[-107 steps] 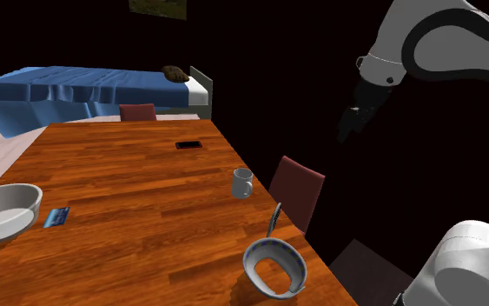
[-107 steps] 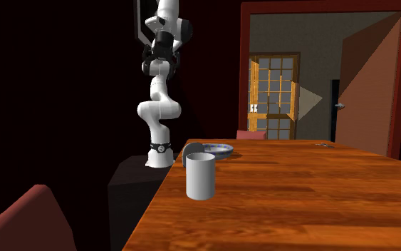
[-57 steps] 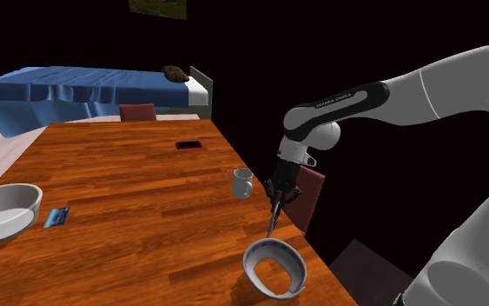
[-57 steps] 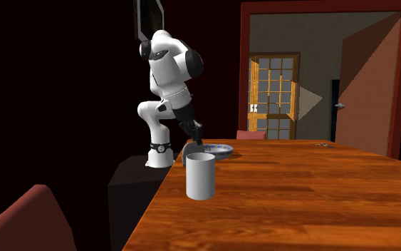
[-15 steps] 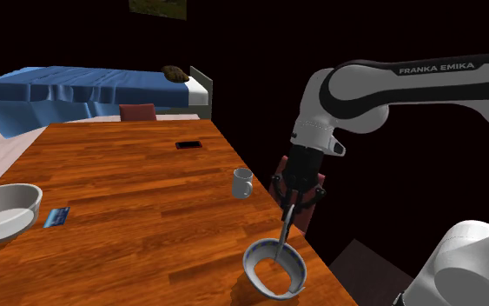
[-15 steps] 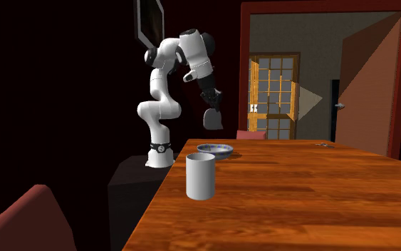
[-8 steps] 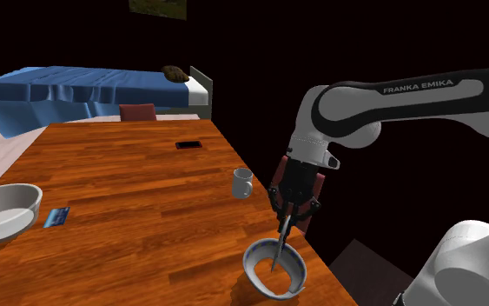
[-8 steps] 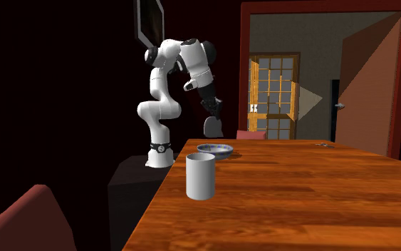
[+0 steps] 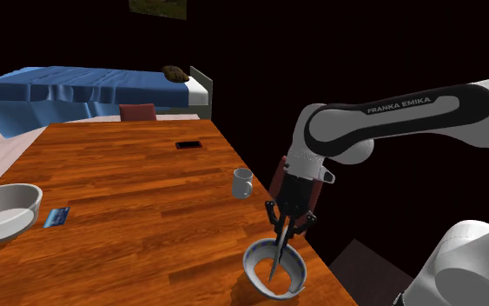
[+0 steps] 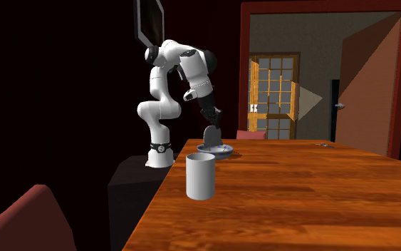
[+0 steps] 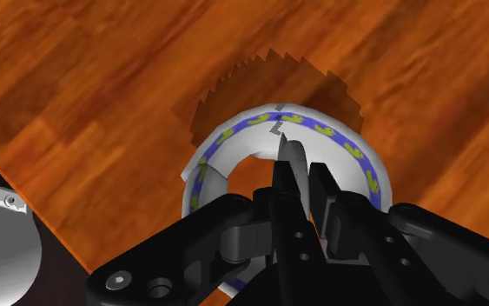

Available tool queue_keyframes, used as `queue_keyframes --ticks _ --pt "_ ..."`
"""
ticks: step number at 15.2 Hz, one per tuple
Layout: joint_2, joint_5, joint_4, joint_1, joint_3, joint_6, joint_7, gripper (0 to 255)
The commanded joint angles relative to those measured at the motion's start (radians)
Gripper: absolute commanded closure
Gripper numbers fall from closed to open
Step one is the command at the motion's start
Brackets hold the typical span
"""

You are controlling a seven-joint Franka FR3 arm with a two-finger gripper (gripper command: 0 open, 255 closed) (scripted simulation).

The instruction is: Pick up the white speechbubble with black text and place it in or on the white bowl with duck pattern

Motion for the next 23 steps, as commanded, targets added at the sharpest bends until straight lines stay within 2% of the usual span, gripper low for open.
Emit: queue_keyframes --ticks 1,8,9,14,18,23 --pt "0.006 0.004 -0.007 0.001 0.003 0.013 -0.005 255" --pt "0.006 0.004 -0.007 0.001 0.003 0.013 -0.005 255" --pt "0.006 0.004 -0.007 0.001 0.003 0.013 -0.005 0" --pt "0.006 0.004 -0.007 0.001 0.003 0.013 -0.005 0" --pt "-0.024 -0.058 0.077 -0.032 -0.054 -0.115 0.009 0" --pt "-0.024 -0.058 0.077 -0.032 -0.054 -0.115 0.009 0"
